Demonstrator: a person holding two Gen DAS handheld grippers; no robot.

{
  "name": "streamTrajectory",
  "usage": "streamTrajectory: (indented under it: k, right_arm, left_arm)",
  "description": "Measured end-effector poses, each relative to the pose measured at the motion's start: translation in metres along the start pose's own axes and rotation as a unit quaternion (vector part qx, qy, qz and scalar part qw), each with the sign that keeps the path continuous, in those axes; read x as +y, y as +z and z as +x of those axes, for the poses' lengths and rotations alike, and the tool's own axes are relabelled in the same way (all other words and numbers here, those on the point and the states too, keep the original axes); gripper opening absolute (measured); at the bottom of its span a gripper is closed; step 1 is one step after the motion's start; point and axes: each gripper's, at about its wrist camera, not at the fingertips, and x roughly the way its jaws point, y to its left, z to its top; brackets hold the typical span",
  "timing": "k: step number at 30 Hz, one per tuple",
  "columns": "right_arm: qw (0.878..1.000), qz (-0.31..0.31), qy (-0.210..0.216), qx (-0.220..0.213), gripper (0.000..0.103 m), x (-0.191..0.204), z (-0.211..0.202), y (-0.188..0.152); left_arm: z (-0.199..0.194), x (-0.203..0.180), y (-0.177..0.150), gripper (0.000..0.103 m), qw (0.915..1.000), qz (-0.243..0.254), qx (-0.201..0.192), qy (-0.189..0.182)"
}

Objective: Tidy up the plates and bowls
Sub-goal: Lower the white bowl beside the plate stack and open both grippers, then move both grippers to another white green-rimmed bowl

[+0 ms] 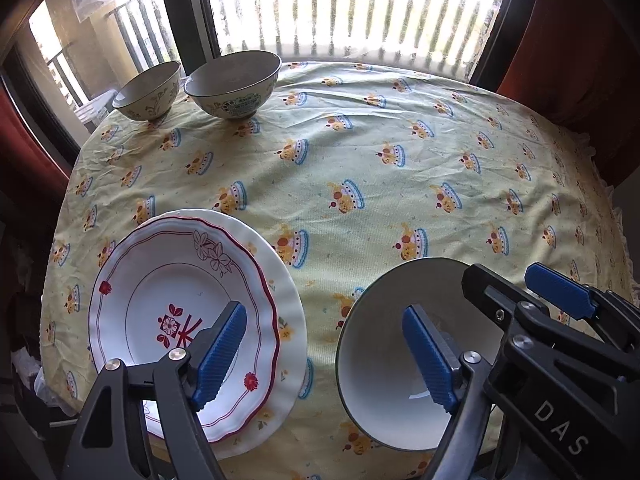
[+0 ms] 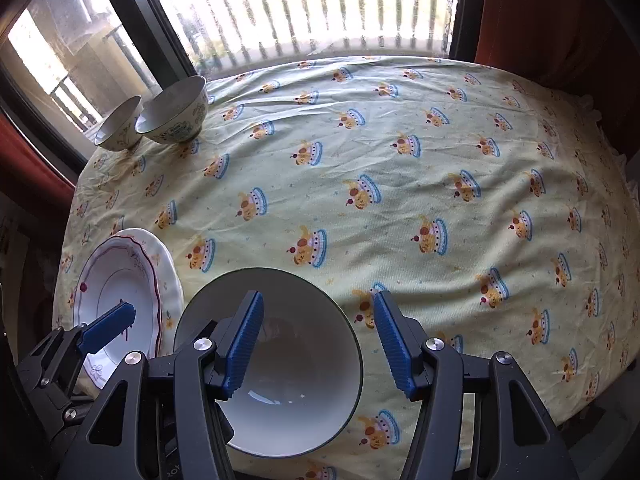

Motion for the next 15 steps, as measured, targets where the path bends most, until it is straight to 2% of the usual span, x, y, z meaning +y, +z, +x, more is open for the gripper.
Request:
streamTrajectory:
  k: [6,15]
  right_arm:
    - [1.000,-0.020,0.005,-0.019,0.061,0.028,-0.009,0.020]
    - [0.999,-0.007,0.002,-0.051,0.061,0.076,-0.007,0.061]
  left_arm:
    - [-0.012,0.026,0.021,0.082,0.9997,-0.003,-0.022,-0.005]
    - [-0.016,0.074,0.066,0.082,0.9985,0.010,-0.053,-0.002]
